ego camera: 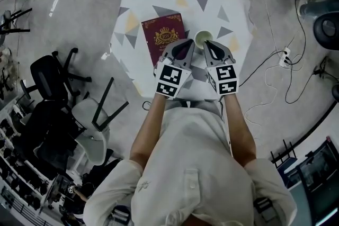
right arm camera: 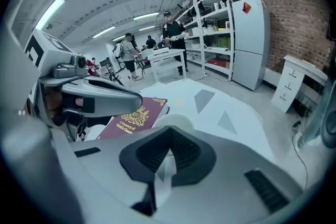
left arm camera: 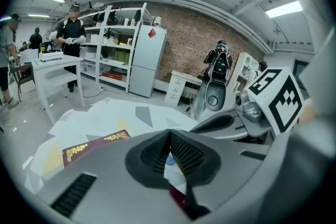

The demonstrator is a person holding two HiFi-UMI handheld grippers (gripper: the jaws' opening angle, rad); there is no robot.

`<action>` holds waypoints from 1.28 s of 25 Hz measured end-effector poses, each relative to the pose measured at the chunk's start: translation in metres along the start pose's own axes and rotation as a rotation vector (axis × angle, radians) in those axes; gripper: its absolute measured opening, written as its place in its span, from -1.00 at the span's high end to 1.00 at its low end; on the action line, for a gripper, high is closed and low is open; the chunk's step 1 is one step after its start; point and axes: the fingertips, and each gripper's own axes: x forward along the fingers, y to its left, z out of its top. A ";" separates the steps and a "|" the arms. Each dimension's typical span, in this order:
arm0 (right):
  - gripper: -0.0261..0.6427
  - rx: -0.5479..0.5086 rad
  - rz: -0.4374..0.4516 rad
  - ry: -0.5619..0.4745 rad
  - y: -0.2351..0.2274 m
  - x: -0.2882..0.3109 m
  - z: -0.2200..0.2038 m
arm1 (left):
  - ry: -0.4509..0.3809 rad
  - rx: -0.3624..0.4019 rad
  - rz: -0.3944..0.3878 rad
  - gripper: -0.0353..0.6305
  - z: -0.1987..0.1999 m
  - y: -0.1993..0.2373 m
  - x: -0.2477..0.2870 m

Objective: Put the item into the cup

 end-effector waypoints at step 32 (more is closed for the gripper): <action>0.80 -0.068 -0.007 0.092 0.005 0.018 -0.004 | -0.023 0.002 0.018 0.85 0.004 0.001 -0.012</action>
